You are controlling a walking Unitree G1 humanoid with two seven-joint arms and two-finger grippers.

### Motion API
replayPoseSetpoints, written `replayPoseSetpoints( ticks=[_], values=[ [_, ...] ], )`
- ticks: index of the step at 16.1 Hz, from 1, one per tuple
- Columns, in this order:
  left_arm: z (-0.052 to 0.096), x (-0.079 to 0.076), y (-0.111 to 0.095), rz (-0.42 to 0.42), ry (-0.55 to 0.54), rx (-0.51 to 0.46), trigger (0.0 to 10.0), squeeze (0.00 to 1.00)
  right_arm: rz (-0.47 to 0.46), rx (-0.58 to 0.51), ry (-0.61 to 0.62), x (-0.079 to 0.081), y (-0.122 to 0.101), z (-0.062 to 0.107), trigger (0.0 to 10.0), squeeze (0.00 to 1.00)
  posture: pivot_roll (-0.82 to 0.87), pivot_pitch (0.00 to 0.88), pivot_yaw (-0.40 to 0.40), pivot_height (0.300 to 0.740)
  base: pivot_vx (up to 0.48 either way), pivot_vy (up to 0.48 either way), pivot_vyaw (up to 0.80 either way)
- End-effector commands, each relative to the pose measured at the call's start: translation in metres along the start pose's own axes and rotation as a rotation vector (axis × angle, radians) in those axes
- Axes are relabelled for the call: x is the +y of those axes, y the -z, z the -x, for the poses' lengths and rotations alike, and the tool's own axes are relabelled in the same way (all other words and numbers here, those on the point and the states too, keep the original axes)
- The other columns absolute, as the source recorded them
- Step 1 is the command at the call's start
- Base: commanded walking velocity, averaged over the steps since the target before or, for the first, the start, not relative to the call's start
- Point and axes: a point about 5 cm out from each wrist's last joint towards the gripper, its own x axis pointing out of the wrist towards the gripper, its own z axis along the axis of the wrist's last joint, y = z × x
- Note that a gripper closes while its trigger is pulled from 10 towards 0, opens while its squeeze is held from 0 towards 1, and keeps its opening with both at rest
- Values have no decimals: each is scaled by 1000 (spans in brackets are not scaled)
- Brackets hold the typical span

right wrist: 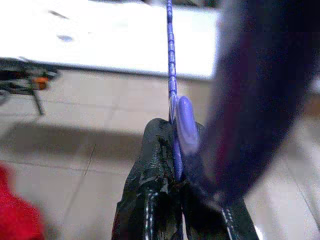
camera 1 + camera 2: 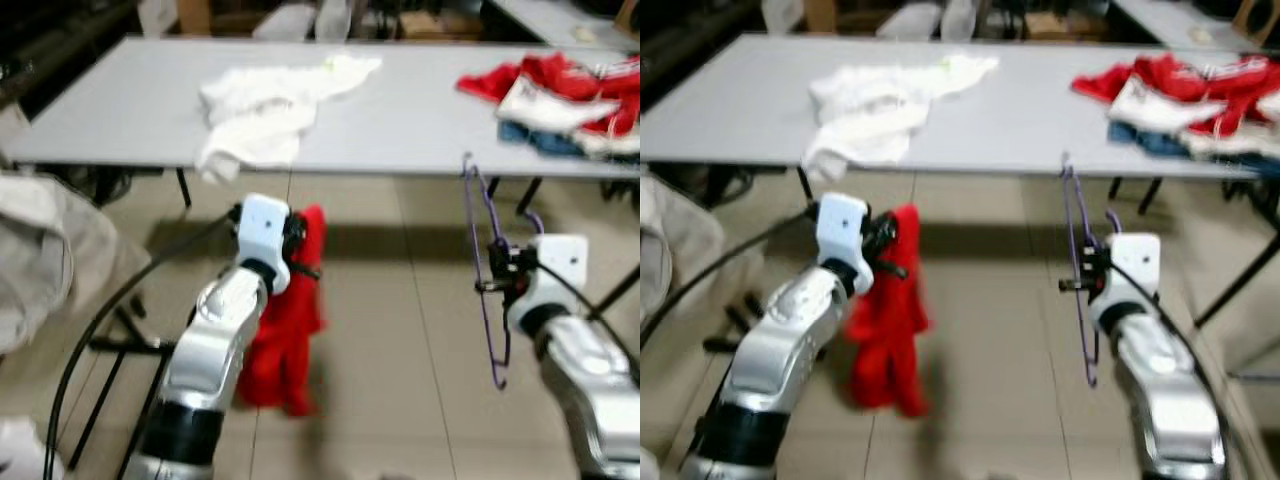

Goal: Hang hanger

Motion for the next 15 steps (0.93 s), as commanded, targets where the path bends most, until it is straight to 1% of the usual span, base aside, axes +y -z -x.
replayPoseSetpoints(
  ticks=[1,3,5,7,8,9,10,11,12,13,14,15],
  values=[
    [0,8,-11,-15,-18,-40,10000,0,4,-80,-95,7,-16,0,10000,0,6,4,-4,740,401,0,0],
    [-3,9,-11,-14,-24,-43,10000,0,68,-109,-188,-4,-26,3,10000,0,-1,1,-2,740,386,0,0],
    [-4,7,-12,-14,-20,-46,10000,0,105,-115,-253,-8,-30,7,10000,0,-2,1,-2,740,386,0,0],
    [-8,7,-19,-17,-8,-62,10000,0,151,-108,-414,-3,-36,17,10000,0,-2,0,-3,740,386,0,0],
    [-11,10,-24,-35,-6,-73,10000,0,195,-108,-495,0,-39,23,10000,0,4,0,-13,740,386,0,0],
    [-14,12,-27,-45,-6,-79,10000,0,221,-103,-544,1,-39,26,10000,0,4,0,-13,740,382,0,0],
    [-19,18,-33,-66,-8,-91,10000,0,264,-89,-615,0,-39,32,10000,0,5,0,-17,740,382,0,0],
    [-25,25,-39,-83,-16,-102,10000,0,283,-74,-657,-4,-40,37,10000,0,4,0,-18,740,379,0,0],
    [-32,36,-52,-107,-25,-127,10000,0,288,-56,-704,-11,-43,43,10000,0,4,0,-18,740,375,0,0],
    [-36,40,-60,-115,-25,-143,10000,0,286,-51,-732,-12,-45,46,10000,0,4,0,-18,740,375,0,0],
    [-41,43,-78,-123,-5,-180,10000,0,281,-43,-812,-11,-49,53,10000,0,4,0,-16,740,379,0,0],
    [-46,43,-97,-132,29,-218,10000,0,282,-24,-905,-6,-50,58,10000,0,1,0,-14,740,375,0,0]
  ],
)
